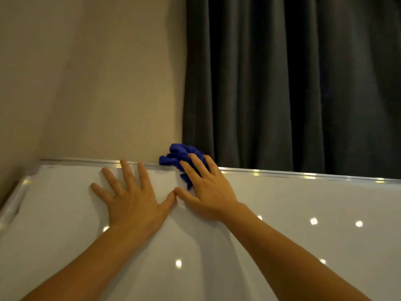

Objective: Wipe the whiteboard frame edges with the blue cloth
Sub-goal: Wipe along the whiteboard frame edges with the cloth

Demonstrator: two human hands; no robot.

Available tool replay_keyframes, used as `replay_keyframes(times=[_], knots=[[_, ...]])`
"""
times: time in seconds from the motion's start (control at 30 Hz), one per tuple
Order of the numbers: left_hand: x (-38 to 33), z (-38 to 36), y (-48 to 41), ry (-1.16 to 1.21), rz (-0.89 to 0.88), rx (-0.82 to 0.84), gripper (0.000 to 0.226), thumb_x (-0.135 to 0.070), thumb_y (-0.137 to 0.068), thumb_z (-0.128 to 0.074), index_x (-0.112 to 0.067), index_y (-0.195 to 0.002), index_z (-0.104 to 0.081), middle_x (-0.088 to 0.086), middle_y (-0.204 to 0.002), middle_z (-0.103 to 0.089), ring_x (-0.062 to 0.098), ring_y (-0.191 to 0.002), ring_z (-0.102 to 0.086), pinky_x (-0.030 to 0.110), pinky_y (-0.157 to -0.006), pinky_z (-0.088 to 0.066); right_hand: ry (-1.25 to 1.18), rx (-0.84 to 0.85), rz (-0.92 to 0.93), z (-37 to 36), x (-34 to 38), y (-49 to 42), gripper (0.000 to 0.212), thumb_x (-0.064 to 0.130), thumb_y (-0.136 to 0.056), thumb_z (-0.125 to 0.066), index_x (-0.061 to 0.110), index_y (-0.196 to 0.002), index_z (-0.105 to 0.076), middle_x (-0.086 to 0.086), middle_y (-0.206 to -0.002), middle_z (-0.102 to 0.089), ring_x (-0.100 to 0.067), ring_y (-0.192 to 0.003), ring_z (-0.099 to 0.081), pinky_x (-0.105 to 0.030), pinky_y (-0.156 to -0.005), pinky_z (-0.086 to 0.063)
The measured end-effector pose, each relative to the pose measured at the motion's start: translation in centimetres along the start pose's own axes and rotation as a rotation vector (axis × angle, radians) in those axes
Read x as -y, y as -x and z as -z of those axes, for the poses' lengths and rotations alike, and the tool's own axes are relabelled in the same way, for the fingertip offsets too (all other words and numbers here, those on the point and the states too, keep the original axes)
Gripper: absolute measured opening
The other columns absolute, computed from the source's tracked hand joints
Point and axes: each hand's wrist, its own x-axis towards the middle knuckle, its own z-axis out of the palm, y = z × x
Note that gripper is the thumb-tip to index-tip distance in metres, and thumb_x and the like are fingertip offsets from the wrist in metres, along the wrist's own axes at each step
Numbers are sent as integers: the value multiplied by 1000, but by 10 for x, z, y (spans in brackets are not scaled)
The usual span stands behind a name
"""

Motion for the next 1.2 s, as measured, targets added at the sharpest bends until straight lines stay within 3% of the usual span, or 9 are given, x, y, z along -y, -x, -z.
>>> replay_keyframes(times=[0.2,0.4,0.53,0.63,0.73,0.83,1.0,1.1,1.2], knots=[[-50,-2,20,25,-51,-44,109,-87,-64,4,-23,-152,16,16,-161,18,49,-146,11,67,-115,0,36,-28,-11,12,-110,43,84,84,-82,-9,40,-153,-1,11,-164,2,-26,-150,10,-42,-113,7],[-156,-7,54,21,-179,-38,105,-85,-65,2,-27,-150,20,11,-161,24,44,-146,19,63,-117,5,23,18,-62,36,-224,89,84,86,-80,-7,44,-152,-1,13,-164,5,-24,-150,11,-47,-119,0],[-214,-15,59,-6,-208,-45,104,-84,-65,1,-27,-151,17,11,-161,23,43,-147,19,62,-117,5,-93,-62,-60,51,-246,94,78,81,-83,-22,49,-149,3,9,-161,-17,-29,-145,-11,-50,-118,-18],[-241,-20,57,-6,-185,-77,108,-85,-63,3,-24,-152,15,14,-162,19,43,-147,17,62,-118,4,-52,-147,-93,53,-234,79,85,79,-82,-25,35,-153,-8,1,-152,-23,-33,-134,-23,-48,-114,-27],[-249,-26,53,2,-184,-96,112,-86,-60,11,-22,-151,17,15,-162,17,44,-147,17,62,-116,4,-132,-132,-159,41,-217,67,90,86,-77,-17,36,-152,-18,5,-162,4,-38,-145,3,-55,-119,-5],[-248,-31,49,-12,-196,-92,110,-88,-64,-1,-23,-150,21,14,-161,21,44,-146,18,63,-117,4,-120,-124,-168,23,-201,63,93,91,-73,1,42,-152,-1,6,-163,16,-33,-145,26,-52,-113,22],[-235,-33,44,14,-263,-100,106,-86,-66,-1,-25,-150,21,13,-162,20,42,-147,17,61,-117,4,13,-74,-263,25,-235,77,88,85,-76,8,40,-151,11,6,-162,21,-32,-143,31,-54,-115,19],[-224,-36,43,32,-306,-107,106,-85,-65,3,-25,-150,21,13,-162,20,41,-147,18,61,-118,3,-17,-44,-390,34,-261,90,87,84,-77,5,40,-152,9,6,-162,20,-32,-145,27,-54,-117,16],[-233,-39,41,47,-309,-111,107,-88,-64,2,-26,-148,24,14,-161,21,44,-146,20,62,-116,5,-99,-75,-362,26,-240,84,93,88,-72,6,40,-152,5,5,-164,12,-28,-146,26,-47,-113,24]])
